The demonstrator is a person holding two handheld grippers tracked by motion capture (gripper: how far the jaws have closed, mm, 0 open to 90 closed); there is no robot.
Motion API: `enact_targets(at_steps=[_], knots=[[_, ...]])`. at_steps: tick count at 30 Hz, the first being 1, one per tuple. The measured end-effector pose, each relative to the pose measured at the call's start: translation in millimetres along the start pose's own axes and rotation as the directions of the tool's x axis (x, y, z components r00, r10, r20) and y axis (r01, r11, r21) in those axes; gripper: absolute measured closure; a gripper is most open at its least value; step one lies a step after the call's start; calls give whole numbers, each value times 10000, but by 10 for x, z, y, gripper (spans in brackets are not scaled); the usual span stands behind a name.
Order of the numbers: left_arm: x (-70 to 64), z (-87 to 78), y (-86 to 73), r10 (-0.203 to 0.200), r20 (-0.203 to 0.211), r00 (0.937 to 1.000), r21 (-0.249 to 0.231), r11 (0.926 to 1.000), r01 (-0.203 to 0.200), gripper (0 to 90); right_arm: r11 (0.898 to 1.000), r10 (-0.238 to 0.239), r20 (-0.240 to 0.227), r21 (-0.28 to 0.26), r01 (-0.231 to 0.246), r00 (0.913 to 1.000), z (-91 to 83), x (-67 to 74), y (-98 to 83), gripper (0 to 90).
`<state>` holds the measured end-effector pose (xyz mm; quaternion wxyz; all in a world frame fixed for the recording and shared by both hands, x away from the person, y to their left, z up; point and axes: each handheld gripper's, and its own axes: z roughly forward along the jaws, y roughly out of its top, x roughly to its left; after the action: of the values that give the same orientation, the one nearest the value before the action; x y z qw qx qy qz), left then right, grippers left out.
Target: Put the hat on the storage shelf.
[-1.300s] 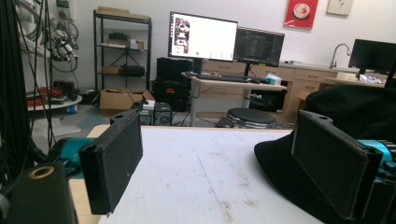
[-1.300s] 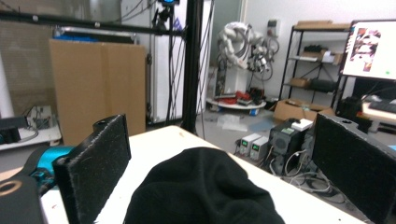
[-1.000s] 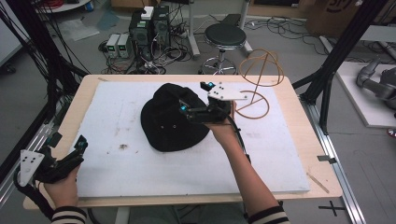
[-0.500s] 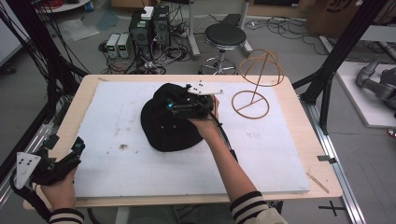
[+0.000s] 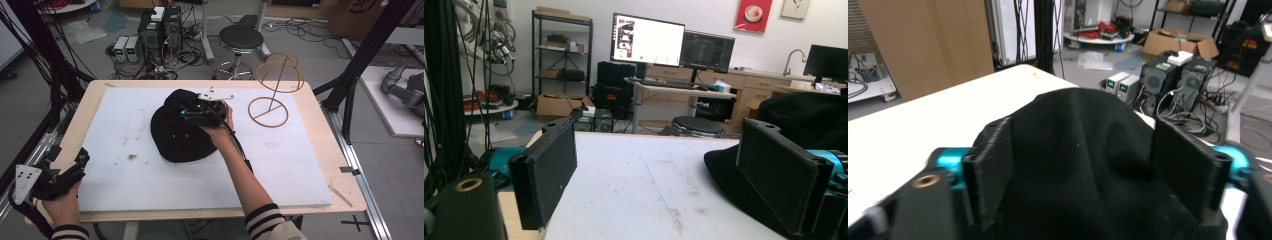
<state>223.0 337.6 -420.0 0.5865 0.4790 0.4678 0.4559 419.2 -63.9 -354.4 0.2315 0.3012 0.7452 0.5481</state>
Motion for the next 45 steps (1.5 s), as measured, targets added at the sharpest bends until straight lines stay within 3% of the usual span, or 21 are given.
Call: enact_targets(at_steps=[5, 10, 15, 24, 31, 45], knots=[[-5, 5, -1, 8, 7, 10000, -5, 10000, -8, 169, 9999, -142, -186, 71, 144, 9997, 2, 31, 4, 428], [-5, 1, 1, 11, 10, 10000, -6, 10000, -11, 169, 9991, -84, -267, 412, 95, 9996, 23, 39, -10, 511], [-3, -1, 0, 12, 14, 10000, 4, 10000, -12, 169, 9958, 60, -328, 916, -30, 9994, 38, 37, -27, 668], [-1, -11, 5, 51, -37, 10000, -18, 10000, -51, 172, 9925, -36, -103, 1223, 48, 9999, 32, 37, -26, 870], [6, -17, 4, 30, -53, 10000, -42, 10000, -30, 173, 9946, -189, 155, 1027, 172, 9997, 23, 84, -17, 890], [-7, -5, -9, 67, -15, 10000, 45, 10000, -67, 173, 10000, -33, 57, -32, 33, 10000, -153, 68, 113, 888]])
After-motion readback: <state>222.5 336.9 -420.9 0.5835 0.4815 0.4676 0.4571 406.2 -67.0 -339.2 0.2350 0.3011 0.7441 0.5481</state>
